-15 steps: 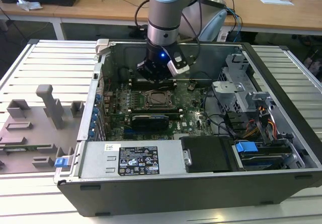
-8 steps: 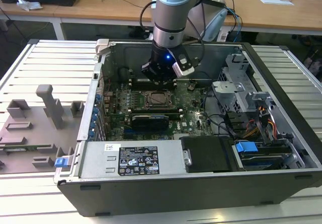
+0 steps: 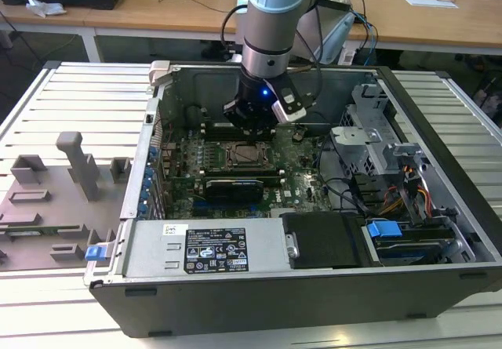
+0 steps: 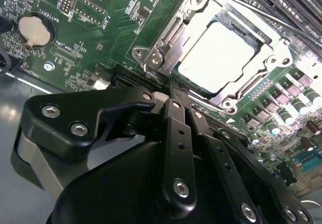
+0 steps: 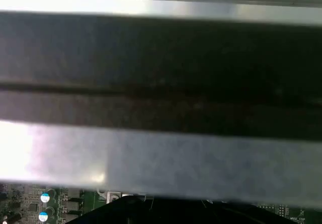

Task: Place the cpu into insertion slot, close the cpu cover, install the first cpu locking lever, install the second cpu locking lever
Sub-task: 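Install the first cpu locking lever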

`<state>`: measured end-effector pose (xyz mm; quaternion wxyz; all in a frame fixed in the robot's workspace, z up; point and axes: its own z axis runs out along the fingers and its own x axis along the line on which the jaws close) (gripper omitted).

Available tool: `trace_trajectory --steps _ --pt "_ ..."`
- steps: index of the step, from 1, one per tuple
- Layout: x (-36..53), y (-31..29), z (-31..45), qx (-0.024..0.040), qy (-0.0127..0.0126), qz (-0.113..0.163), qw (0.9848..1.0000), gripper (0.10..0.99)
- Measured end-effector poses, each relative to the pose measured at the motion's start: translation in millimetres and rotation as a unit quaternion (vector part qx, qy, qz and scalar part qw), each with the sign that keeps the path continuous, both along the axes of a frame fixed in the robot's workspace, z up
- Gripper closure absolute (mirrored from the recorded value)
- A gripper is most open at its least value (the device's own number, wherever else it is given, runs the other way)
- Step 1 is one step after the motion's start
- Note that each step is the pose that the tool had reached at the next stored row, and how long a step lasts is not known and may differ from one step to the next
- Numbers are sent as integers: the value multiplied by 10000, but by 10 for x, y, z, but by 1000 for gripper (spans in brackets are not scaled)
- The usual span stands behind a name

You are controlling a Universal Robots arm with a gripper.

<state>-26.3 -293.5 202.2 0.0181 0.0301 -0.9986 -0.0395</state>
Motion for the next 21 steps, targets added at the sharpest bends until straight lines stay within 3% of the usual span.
trace_trajectory --steps 9,11,14,16,20,21 --pt "34 25 -18 6 -2 0 10000 980" --pt "35 27 8 -6 -7 -1 10000 980" --pt "34 26 74 -92 -3 -1 10000 980" --pt "33 19 86 -196 -2 -1 9998 980" --pt "32 -42 86 -251 -1 -1 9997 980" --pt "31 -94 87 -261 -1 -1 9997 980"
